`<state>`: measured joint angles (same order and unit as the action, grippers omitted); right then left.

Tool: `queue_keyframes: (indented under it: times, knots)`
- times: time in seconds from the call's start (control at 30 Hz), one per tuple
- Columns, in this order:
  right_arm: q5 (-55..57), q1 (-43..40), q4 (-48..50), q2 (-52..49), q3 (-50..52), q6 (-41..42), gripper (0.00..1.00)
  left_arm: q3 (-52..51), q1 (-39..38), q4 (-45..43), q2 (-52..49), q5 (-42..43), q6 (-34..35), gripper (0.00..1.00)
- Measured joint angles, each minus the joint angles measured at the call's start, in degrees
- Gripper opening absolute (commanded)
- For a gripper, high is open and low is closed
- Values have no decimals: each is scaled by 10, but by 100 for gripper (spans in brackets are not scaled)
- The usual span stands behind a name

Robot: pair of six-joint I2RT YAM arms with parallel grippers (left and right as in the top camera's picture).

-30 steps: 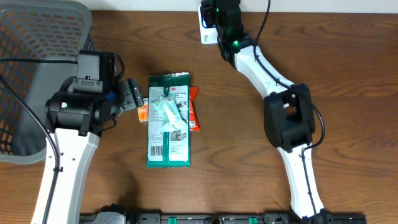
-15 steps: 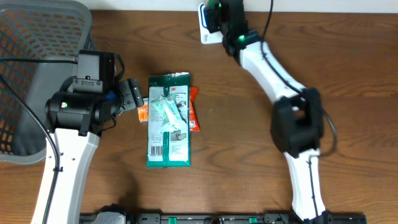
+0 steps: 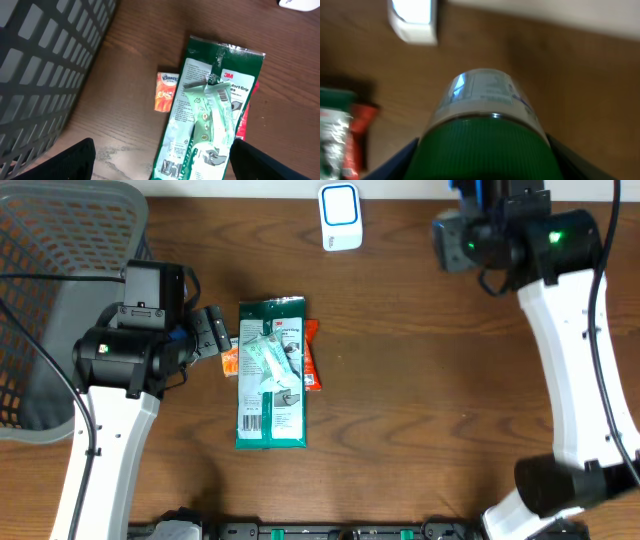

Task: Scan the item barcode
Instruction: 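Move the jar right and set it down on the table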

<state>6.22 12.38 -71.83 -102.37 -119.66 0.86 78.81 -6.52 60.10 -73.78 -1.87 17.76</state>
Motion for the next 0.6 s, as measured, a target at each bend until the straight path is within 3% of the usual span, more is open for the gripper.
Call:
queue_keyframes:
  times: [0.07,0.27,0.6]
  knots:
    - [0,-41,-66,-29,5,6,1,0,0,0,0,0,0,86]
    - [-9,-160,-92,-87,44,16,1,0,0,0,0,0,0,86]
    - [-41,-282,54,-141,238,17,2,0,0,0,0,0,0,85]
